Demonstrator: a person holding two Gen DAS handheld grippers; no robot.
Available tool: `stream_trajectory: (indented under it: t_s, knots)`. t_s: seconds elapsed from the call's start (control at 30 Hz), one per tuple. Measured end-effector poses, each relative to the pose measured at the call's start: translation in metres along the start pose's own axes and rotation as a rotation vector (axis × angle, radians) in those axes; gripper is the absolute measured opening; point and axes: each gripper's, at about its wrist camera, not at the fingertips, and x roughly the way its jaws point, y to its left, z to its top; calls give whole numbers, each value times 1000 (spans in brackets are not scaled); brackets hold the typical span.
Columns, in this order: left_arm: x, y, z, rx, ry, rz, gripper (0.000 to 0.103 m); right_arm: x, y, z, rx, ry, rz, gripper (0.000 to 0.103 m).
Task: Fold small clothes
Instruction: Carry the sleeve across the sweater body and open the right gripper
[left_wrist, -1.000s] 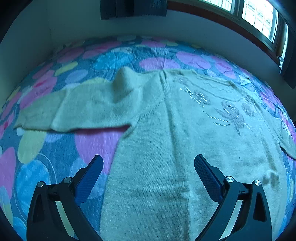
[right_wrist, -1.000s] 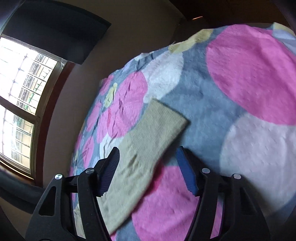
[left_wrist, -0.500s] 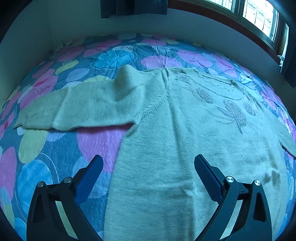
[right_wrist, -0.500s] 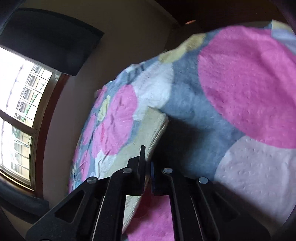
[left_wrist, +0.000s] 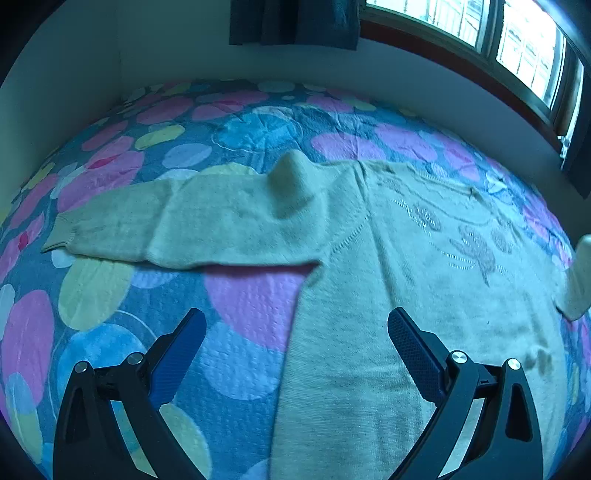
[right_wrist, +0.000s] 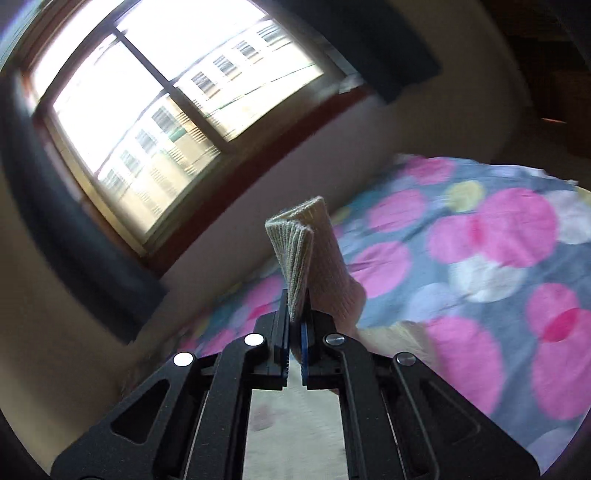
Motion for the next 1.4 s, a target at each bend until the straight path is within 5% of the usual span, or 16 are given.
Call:
stream_trajectory:
  t_s: [0.27, 0.47, 0.77, 1.4]
  knots:
    - [-15, 22, 13, -56, -55, 24, 98, 71, 149, -108, -166, 212, 190, 4]
    - [-15, 30, 13, -79, -53, 22, 98, 114, 206, -213, -321, 418, 186, 4]
    - [-10, 26, 11, -63, -39, 12, 98, 142, 224, -302, -542, 576, 126, 4]
    - [-3, 20, 6, -48, -20, 12, 98, 142, 234, -365, -730, 774, 190, 8]
